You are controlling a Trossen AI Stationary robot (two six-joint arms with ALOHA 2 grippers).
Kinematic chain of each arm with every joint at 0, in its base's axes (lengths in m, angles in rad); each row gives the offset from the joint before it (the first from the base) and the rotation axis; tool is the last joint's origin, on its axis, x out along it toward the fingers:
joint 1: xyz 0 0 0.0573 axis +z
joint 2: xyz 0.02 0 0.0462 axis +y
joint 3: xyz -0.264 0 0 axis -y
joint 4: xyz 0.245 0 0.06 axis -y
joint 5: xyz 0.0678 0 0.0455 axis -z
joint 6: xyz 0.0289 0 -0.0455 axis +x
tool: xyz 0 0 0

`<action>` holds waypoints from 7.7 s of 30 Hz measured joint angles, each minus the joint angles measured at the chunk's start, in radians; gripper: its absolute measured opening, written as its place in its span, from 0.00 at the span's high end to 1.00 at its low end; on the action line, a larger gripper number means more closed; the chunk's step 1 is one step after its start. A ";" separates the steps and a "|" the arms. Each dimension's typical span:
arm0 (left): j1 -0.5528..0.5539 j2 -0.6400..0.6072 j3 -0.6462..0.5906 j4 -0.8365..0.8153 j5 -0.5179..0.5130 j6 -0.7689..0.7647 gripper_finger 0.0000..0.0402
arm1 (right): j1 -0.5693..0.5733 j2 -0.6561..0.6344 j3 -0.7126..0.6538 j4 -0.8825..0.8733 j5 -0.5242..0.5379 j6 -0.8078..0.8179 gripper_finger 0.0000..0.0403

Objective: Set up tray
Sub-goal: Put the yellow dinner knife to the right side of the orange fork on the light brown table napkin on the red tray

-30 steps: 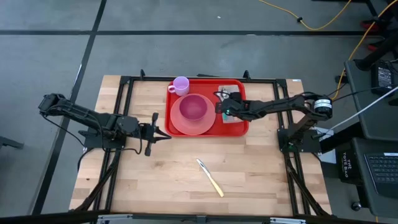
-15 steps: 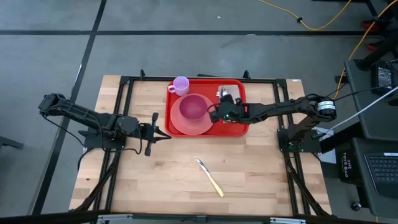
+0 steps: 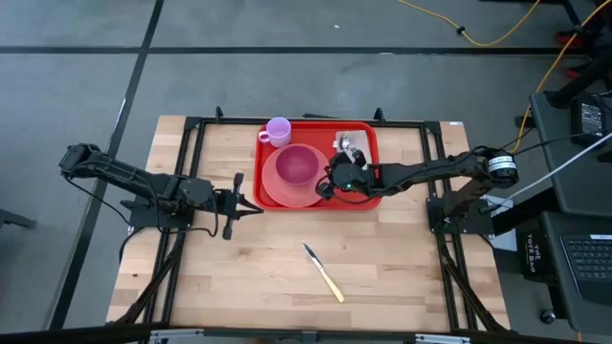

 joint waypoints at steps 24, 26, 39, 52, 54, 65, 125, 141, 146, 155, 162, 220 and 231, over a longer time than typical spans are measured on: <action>0.064 0.000 0.000 0.037 0.034 0.018 1.00 | 0.309 0.009 0.082 -0.191 -0.068 0.135 0.99; 0.060 0.000 0.000 0.036 0.034 0.019 1.00 | 0.361 0.024 0.137 -0.316 -0.050 0.234 0.99; 0.047 0.000 0.000 0.029 0.034 0.018 1.00 | 0.559 0.302 0.586 -0.718 -0.170 0.591 0.99; 0.047 0.000 0.000 0.029 0.034 0.018 0.99 | 0.614 0.609 0.990 -1.017 -0.407 0.797 0.98; 0.047 0.000 0.000 0.028 0.034 0.018 0.99 | 0.614 0.624 1.006 -1.026 -0.426 0.797 0.98; 0.047 0.000 0.000 0.029 0.034 0.018 0.99 | 0.614 0.625 0.983 -1.035 -0.401 0.803 0.97; 0.047 0.000 0.000 0.006 0.034 0.018 0.99 | 0.620 0.814 0.982 -0.965 -0.400 0.913 0.60; 0.047 0.000 0.000 0.006 0.034 0.018 0.99 | 0.617 0.816 0.982 -0.960 -0.359 0.978 0.84; 0.047 0.000 0.000 0.006 0.034 0.018 0.99 | 0.614 0.814 0.980 -0.991 -0.346 1.022 0.84; 0.047 0.000 0.000 0.005 0.034 0.018 0.99 | 0.614 0.755 0.985 -1.108 -0.320 1.008 0.84; 0.047 0.000 0.000 0.005 0.034 0.018 0.99 | 0.615 0.687 0.984 -1.109 -0.294 0.790 0.84; 0.047 0.001 0.000 -0.025 0.045 0.056 0.99 | 0.568 0.022 -0.106 -0.027 0.420 0.446 0.84; 0.047 0.000 0.000 0.003 0.045 0.152 0.99 | 0.409 -0.336 -0.365 -0.013 0.332 0.325 0.84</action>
